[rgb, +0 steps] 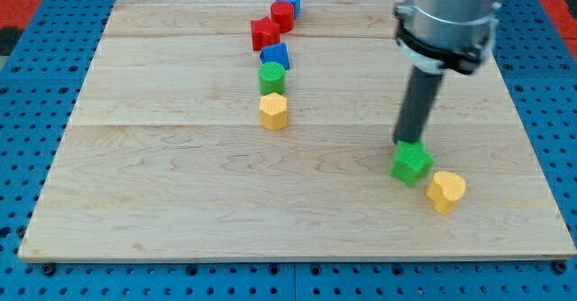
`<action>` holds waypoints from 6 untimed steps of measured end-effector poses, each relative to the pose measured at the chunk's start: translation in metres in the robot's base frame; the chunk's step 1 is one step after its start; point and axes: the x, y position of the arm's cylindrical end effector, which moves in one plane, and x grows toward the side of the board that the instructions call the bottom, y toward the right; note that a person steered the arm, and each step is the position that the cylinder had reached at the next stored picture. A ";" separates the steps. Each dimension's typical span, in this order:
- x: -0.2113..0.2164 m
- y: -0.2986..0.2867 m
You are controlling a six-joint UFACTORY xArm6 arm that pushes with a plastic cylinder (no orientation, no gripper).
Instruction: Push the yellow hexagon to the top of the green star
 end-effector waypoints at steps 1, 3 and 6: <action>-0.016 0.011; -0.024 0.014; -0.014 -0.207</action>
